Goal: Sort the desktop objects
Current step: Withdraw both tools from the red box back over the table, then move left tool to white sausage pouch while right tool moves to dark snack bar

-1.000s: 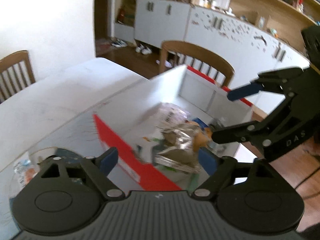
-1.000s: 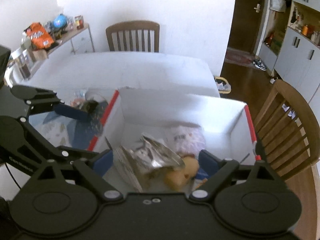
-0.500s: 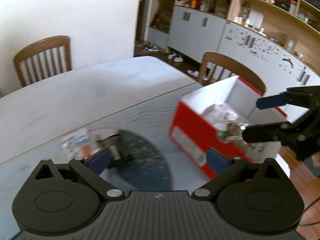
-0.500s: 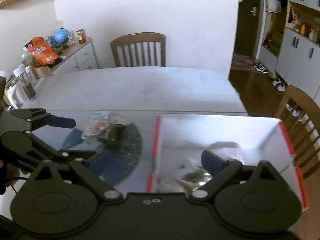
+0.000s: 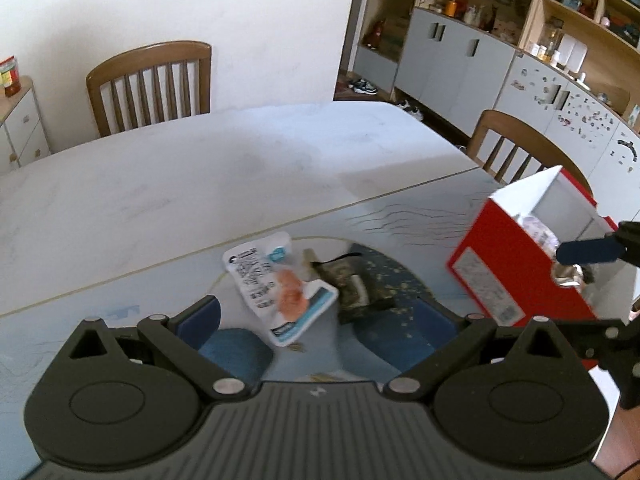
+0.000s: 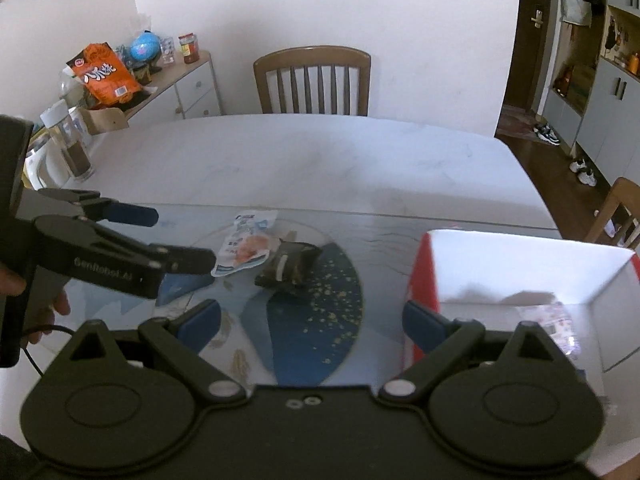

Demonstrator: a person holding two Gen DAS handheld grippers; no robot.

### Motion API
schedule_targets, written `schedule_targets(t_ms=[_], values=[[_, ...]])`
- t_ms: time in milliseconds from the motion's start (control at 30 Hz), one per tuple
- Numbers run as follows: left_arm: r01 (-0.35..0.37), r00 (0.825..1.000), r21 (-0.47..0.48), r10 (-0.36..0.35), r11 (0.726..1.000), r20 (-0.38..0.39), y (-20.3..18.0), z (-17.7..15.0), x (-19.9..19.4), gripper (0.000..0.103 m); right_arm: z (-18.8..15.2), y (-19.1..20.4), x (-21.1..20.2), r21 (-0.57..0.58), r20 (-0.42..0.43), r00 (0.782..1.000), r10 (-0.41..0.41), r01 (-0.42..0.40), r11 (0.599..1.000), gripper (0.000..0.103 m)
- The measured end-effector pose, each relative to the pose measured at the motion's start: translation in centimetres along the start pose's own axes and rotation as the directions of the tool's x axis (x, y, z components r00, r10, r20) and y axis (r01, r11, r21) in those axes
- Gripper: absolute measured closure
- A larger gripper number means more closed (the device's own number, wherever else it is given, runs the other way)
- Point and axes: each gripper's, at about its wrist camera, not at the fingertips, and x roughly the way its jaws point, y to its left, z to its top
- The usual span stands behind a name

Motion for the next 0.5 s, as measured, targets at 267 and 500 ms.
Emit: schedule_targets(t_ms=[267,500], values=[[-0.02,0.999,-0.015,0.02,1.0,-0.028,1.7,0.4,2.5,0.0,0.4,1.7,3.3,-0.002,-0.021,1.0,0.012,-0.012,1.0,0.005],[-0.028,0.998,-0.04,0.026,0.999,-0.06,2.7,1.2,5.1,0.0,0.9,2.6,6.5,-0.014,-0.024,1.0,-0.014,0.013,1.0,0.01]])
